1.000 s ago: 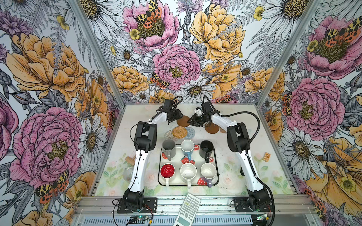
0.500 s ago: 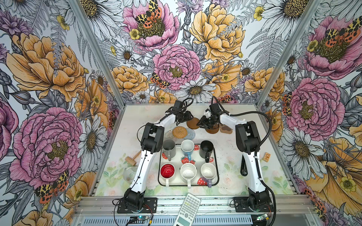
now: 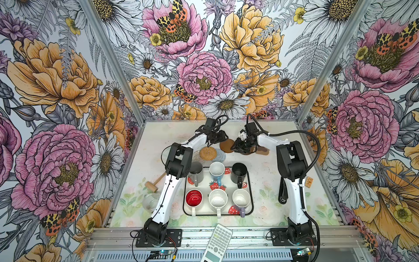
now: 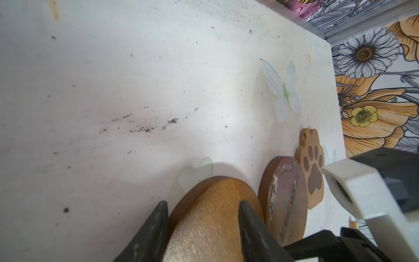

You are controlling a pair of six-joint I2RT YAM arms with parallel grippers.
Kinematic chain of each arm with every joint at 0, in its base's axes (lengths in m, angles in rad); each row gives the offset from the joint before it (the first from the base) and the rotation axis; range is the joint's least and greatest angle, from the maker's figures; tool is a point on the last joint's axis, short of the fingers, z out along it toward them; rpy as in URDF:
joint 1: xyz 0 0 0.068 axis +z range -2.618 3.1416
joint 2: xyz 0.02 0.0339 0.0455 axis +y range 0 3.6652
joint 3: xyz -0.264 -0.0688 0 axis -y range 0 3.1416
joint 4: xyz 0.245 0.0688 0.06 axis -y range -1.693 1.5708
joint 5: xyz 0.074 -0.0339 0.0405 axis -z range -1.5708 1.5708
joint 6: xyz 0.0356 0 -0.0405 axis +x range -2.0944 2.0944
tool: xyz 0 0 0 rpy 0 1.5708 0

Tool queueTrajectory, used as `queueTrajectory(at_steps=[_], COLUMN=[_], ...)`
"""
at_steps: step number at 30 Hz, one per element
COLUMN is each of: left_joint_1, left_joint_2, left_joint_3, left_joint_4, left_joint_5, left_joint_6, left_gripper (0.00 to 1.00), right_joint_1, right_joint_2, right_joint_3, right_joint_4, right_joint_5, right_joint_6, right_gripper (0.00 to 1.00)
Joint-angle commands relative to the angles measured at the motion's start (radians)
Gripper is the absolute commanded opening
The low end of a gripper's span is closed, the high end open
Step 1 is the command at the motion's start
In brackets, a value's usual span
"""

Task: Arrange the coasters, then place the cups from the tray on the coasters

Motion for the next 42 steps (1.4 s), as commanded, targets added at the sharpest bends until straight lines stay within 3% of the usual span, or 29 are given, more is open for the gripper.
queueTrajectory(at_steps=[1,21,27,42], left_joint_1=[-0.039,-0.070,-0.066,-0.045], left_joint_2=[0.010,0.001,-0.016,-0.179], left_joint_3=[-0.050,-0.039,-0.021,-0.007], left_joint_4=[-0.067,-0.069,-0.097,-0.149], left_joint_5=[0.044,0.049,0.029,-0.161], left_joint_6=[-0.002,-0.001,0.019,0.098], left_gripper=[0.52,0.53,0.57,0.62], right_joint_1=[0.003,-0.048,-0.048,-0.046], right_joint_2=[-0.058,-0.112,-0.145,-0.253], right_joint_3=[-0.028,-0.104,-0.125,-0.203], right_joint_4=[0.029,0.029,0.031,0.030], right_joint_5=[0.013,0.029,0.040,0.088], right_joint_6=[-0.030,-0.049,-0.054,-0.058], right_gripper=[0.37,0.38,0.50,0.54])
